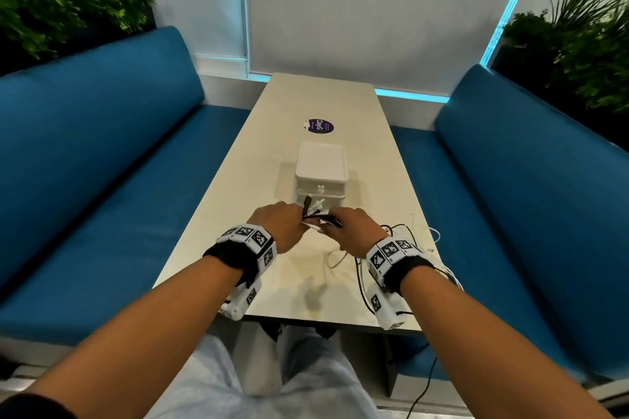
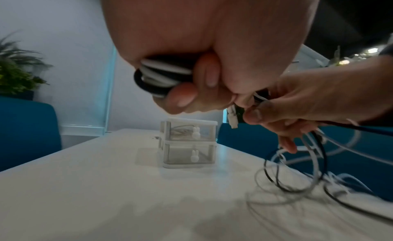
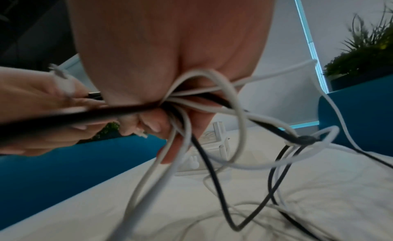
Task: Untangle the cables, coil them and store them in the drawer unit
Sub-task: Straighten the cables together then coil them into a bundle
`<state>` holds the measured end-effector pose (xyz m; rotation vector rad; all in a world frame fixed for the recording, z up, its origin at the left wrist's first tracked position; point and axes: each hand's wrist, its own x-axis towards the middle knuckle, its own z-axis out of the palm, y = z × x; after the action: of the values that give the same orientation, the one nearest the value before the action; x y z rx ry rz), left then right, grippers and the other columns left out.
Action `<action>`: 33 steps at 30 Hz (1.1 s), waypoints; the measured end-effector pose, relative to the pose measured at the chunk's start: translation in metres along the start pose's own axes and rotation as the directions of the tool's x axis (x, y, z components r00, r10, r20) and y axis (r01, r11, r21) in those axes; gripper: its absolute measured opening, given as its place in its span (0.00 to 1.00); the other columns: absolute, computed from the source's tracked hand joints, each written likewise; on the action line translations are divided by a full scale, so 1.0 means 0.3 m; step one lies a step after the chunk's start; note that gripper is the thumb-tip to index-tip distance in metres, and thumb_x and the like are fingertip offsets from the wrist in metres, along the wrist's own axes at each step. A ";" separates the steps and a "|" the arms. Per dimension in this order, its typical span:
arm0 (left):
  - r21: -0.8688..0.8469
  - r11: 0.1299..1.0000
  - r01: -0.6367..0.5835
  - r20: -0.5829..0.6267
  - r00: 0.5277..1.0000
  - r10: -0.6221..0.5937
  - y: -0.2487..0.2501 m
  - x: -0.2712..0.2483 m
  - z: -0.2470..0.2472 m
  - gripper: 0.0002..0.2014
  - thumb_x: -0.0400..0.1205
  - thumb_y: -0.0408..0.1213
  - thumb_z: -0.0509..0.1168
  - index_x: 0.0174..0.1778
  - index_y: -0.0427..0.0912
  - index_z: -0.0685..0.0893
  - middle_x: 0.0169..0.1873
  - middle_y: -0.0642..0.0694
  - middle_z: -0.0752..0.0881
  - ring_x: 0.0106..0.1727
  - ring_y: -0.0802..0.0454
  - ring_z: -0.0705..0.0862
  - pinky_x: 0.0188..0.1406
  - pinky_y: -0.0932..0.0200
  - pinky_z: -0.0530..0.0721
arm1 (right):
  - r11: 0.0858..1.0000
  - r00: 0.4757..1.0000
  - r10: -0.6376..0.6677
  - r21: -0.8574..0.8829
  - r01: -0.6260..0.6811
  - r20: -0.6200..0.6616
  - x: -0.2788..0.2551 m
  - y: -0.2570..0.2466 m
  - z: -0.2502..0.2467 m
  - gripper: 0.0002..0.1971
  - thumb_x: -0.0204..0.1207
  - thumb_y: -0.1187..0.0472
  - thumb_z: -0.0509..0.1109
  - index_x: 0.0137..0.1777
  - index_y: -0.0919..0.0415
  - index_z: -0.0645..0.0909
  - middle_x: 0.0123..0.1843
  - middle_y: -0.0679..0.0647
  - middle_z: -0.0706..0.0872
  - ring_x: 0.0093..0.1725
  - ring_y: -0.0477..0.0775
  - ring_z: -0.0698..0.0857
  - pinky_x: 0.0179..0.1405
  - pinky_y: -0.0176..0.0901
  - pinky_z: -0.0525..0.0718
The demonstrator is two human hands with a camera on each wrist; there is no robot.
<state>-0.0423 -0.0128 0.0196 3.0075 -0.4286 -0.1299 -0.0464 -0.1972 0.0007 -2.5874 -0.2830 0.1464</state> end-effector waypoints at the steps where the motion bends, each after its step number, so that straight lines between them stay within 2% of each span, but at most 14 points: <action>1: -0.010 1.000 0.018 -0.036 0.999 -0.018 -0.011 0.010 -0.020 0.15 0.86 0.49 0.55 0.59 0.46 0.82 0.52 0.41 0.86 0.49 0.38 0.85 0.43 0.53 0.79 | 0.996 1.000 0.005 0.085 -0.004 -0.009 0.001 -0.007 0.004 0.14 0.78 0.44 0.68 0.54 0.54 0.80 0.45 0.55 0.86 0.38 0.56 0.87 0.41 0.53 0.89; 4: -0.022 0.998 0.064 -0.163 0.984 -0.067 -0.054 0.051 -0.101 0.14 0.87 0.47 0.55 0.59 0.46 0.82 0.50 0.41 0.87 0.45 0.38 0.85 0.39 0.53 0.78 | 0.950 1.000 0.024 0.311 -0.028 0.017 -0.003 -0.040 -0.006 0.11 0.80 0.49 0.67 0.53 0.55 0.79 0.42 0.52 0.84 0.35 0.51 0.88 0.40 0.45 0.90; 7: -0.080 0.988 0.130 -0.271 0.951 -0.147 -0.110 0.091 -0.165 0.15 0.87 0.50 0.56 0.57 0.46 0.83 0.48 0.41 0.87 0.40 0.41 0.80 0.38 0.53 0.76 | 0.976 0.999 -0.027 0.215 0.017 0.042 0.006 -0.045 -0.040 0.10 0.81 0.48 0.64 0.50 0.54 0.76 0.39 0.53 0.84 0.35 0.53 0.87 0.42 0.50 0.87; 9: -0.168 0.964 0.206 -0.296 0.922 -0.249 -0.156 0.110 -0.163 0.19 0.87 0.55 0.55 0.53 0.44 0.83 0.46 0.41 0.87 0.39 0.41 0.79 0.37 0.53 0.75 | 0.999 0.998 -0.035 0.025 0.034 0.046 0.012 -0.039 -0.054 0.11 0.84 0.47 0.61 0.53 0.54 0.73 0.40 0.55 0.82 0.38 0.59 0.82 0.40 0.51 0.82; 12: -0.320 0.904 0.284 -0.244 0.897 -0.369 -0.190 0.119 -0.104 0.24 0.86 0.59 0.56 0.46 0.40 0.81 0.42 0.38 0.86 0.38 0.37 0.82 0.34 0.52 0.78 | 0.971 0.999 -0.025 -0.237 0.030 0.024 -0.010 -0.022 -0.027 0.16 0.87 0.44 0.53 0.58 0.58 0.69 0.38 0.55 0.76 0.36 0.62 0.75 0.36 0.51 0.72; 15: -0.486 0.834 0.261 -0.146 0.917 -0.372 -0.175 0.109 -0.016 0.25 0.86 0.59 0.57 0.43 0.37 0.81 0.39 0.34 0.86 0.37 0.35 0.83 0.31 0.53 0.75 | 0.974 0.998 -0.040 -0.221 0.051 0.051 -0.056 0.000 0.035 0.18 0.87 0.42 0.48 0.54 0.57 0.67 0.36 0.54 0.76 0.37 0.63 0.76 0.37 0.54 0.74; 18: -0.614 0.752 0.241 -0.055 0.937 -0.345 -0.145 0.085 0.053 0.27 0.87 0.58 0.55 0.38 0.35 0.80 0.35 0.33 0.85 0.38 0.33 0.85 0.31 0.52 0.78 | 0.972 0.998 -0.024 -0.233 0.035 0.050 -0.077 -0.003 0.080 0.18 0.88 0.45 0.48 0.58 0.59 0.69 0.42 0.61 0.82 0.42 0.67 0.80 0.38 0.54 0.74; 21: -0.739 0.601 0.304 0.104 0.933 -0.343 -0.083 0.061 0.101 0.25 0.84 0.59 0.58 0.42 0.37 0.81 0.29 0.41 0.81 0.30 0.40 0.81 0.25 0.58 0.77 | 0.971 0.998 -0.047 -0.232 0.058 0.050 -0.078 -0.051 0.113 0.18 0.88 0.46 0.48 0.62 0.60 0.69 0.45 0.64 0.84 0.42 0.68 0.81 0.39 0.55 0.77; 24: -0.876 0.324 0.358 0.268 0.918 -0.291 -0.024 0.049 0.134 0.26 0.78 0.65 0.62 0.38 0.41 0.76 0.27 0.44 0.76 0.23 0.46 0.74 0.23 0.62 0.72 | 0.966 0.996 -0.080 -0.242 0.086 0.037 -0.060 -0.094 0.148 0.17 0.88 0.48 0.50 0.62 0.61 0.69 0.43 0.63 0.83 0.37 0.65 0.78 0.36 0.53 0.77; 26: -0.925 0.137 0.355 0.318 0.918 -0.236 -0.007 0.045 0.141 0.26 0.77 0.66 0.62 0.35 0.42 0.74 0.26 0.42 0.76 0.22 0.47 0.73 0.24 0.59 0.75 | 0.965 0.996 -0.089 -0.245 0.094 0.030 -0.045 -0.102 0.160 0.16 0.88 0.49 0.50 0.63 0.60 0.68 0.43 0.63 0.84 0.35 0.65 0.78 0.34 0.52 0.76; 28: -0.934 0.044 0.355 0.341 0.920 -0.195 -0.002 0.037 0.134 0.21 0.76 0.59 0.60 0.33 0.42 0.74 0.24 0.43 0.77 0.22 0.47 0.73 0.31 0.54 0.77 | 0.966 0.995 -0.082 -0.241 0.091 0.048 -0.036 -0.098 0.160 0.16 0.88 0.48 0.49 0.62 0.59 0.68 0.42 0.62 0.84 0.35 0.65 0.79 0.35 0.53 0.78; 30: -0.926 -0.061 0.372 0.377 0.909 -0.176 -0.004 0.035 0.130 0.15 0.72 0.53 0.60 0.31 0.44 0.71 0.23 0.46 0.74 0.23 0.48 0.71 0.32 0.55 0.74 | 0.978 0.996 -0.064 -0.195 0.073 0.054 -0.041 -0.090 0.158 0.18 0.88 0.45 0.47 0.62 0.58 0.69 0.41 0.60 0.83 0.36 0.64 0.80 0.36 0.53 0.79; 32: -0.917 -0.109 0.384 0.399 0.899 -0.184 -0.009 0.035 0.133 0.19 0.71 0.57 0.64 0.33 0.44 0.71 0.23 0.48 0.72 0.22 0.49 0.71 0.30 0.57 0.72 | 0.976 0.997 -0.051 -0.207 0.062 0.056 -0.050 -0.083 0.157 0.18 0.88 0.45 0.48 0.63 0.58 0.69 0.42 0.61 0.83 0.38 0.66 0.81 0.39 0.55 0.81; 33: -0.923 -0.066 0.379 0.384 0.904 -0.188 -0.011 0.037 0.136 0.25 0.69 0.65 0.67 0.33 0.43 0.73 0.24 0.47 0.73 0.22 0.48 0.72 0.29 0.57 0.72 | 0.969 0.996 -0.056 -0.236 0.069 0.063 -0.054 -0.082 0.158 0.17 0.88 0.47 0.49 0.64 0.58 0.69 0.43 0.62 0.84 0.40 0.67 0.82 0.40 0.56 0.82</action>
<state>-0.0349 -0.0165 -0.0220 1.4725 0.3036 -0.4558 -0.0738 -0.1569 -0.0262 -2.8114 -0.4260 0.1720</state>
